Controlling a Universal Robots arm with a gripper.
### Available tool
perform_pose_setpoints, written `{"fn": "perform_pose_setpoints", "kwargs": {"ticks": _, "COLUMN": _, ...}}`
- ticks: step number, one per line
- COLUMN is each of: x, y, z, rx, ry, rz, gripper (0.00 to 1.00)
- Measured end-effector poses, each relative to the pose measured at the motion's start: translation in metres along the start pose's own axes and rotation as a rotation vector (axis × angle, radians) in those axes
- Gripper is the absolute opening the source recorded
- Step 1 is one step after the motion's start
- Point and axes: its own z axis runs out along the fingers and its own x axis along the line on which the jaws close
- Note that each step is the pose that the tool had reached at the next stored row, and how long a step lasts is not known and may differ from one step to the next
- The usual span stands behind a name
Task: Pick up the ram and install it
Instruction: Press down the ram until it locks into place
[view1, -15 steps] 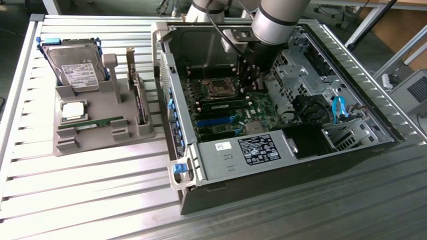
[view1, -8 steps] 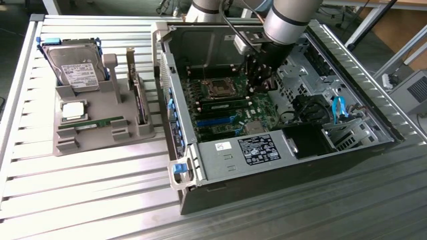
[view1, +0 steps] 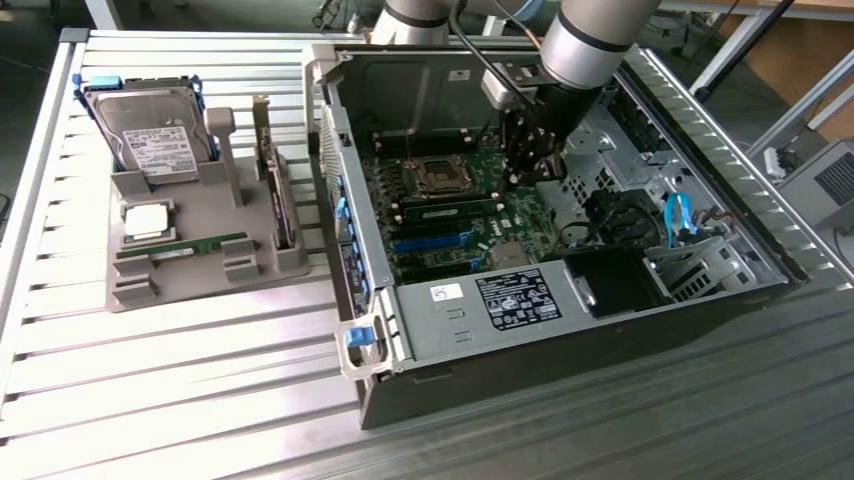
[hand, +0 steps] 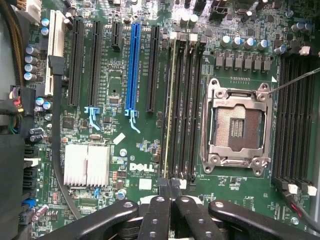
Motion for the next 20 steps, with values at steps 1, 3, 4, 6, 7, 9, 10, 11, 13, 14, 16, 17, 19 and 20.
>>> {"fn": "perform_pose_setpoints", "kwargs": {"ticks": 1, "x": 0.000, "y": -0.0002, "z": 0.0033, "rx": -0.0001, "ry": 0.0003, "rz": 0.000, "gripper": 0.09}}
{"fn": "perform_pose_setpoints", "kwargs": {"ticks": 3, "x": 0.000, "y": 0.0001, "z": 0.0063, "rx": -0.0001, "ry": 0.0002, "rz": 0.000, "gripper": 0.09}}
{"fn": "perform_pose_setpoints", "kwargs": {"ticks": 4, "x": 0.000, "y": 0.0001, "z": 0.0077, "rx": -0.0001, "ry": 0.0005, "rz": 0.000, "gripper": 0.09}}
{"fn": "perform_pose_setpoints", "kwargs": {"ticks": 6, "x": 0.001, "y": 0.0002, "z": 0.0107, "rx": 0.0000, "ry": 0.0017, "rz": 0.014, "gripper": 0.09}}
{"fn": "perform_pose_setpoints", "kwargs": {"ticks": 7, "x": 0.001, "y": 0.0006, "z": 0.0119, "rx": 0.0000, "ry": 0.0020, "rz": 0.016, "gripper": 0.09}}
{"fn": "perform_pose_setpoints", "kwargs": {"ticks": 9, "x": 0.001, "y": 0.0011, "z": 0.0142, "rx": 0.0001, "ry": 0.0020, "rz": 0.018, "gripper": 0.09}}
{"fn": "perform_pose_setpoints", "kwargs": {"ticks": 10, "x": 0.001, "y": 0.0012, "z": 0.0149, "rx": 0.0001, "ry": 0.0020, "rz": 0.018, "gripper": 0.09}}
{"fn": "perform_pose_setpoints", "kwargs": {"ticks": 11, "x": 0.001, "y": 0.0012, "z": 0.0155, "rx": 0.0001, "ry": 0.0020, "rz": 0.018, "gripper": 0.09}}
{"fn": "perform_pose_setpoints", "kwargs": {"ticks": 13, "x": 0.001, "y": 0.0014, "z": 0.0184, "rx": 0.0001, "ry": 0.0019, "rz": 0.020, "gripper": 0.09}}
{"fn": "perform_pose_setpoints", "kwargs": {"ticks": 14, "x": 0.001, "y": 0.0014, "z": 0.0194, "rx": 0.0001, "ry": 0.0021, "rz": 0.020, "gripper": 0.09}}
{"fn": "perform_pose_setpoints", "kwargs": {"ticks": 16, "x": 0.001, "y": 0.0014, "z": 0.0206, "rx": 0.0000, "ry": 0.0023, "rz": 0.021, "gripper": 0.09}}
{"fn": "perform_pose_setpoints", "kwargs": {"ticks": 17, "x": 0.001, "y": 0.0013, "z": 0.0215, "rx": 0.0000, "ry": 0.0022, "rz": 0.022, "gripper": 0.09}}
{"fn": "perform_pose_setpoints", "kwargs": {"ticks": 19, "x": 0.001, "y": 0.0013, "z": 0.0222, "rx": 0.0001, "ry": 0.0021, "rz": 0.023, "gripper": 0.09}}
{"fn": "perform_pose_setpoints", "kwargs": {"ticks": 20, "x": 0.001, "y": 0.0013, "z": 0.0222, "rx": 0.0001, "ry": 0.0020, "rz": 0.023, "gripper": 0.09}}
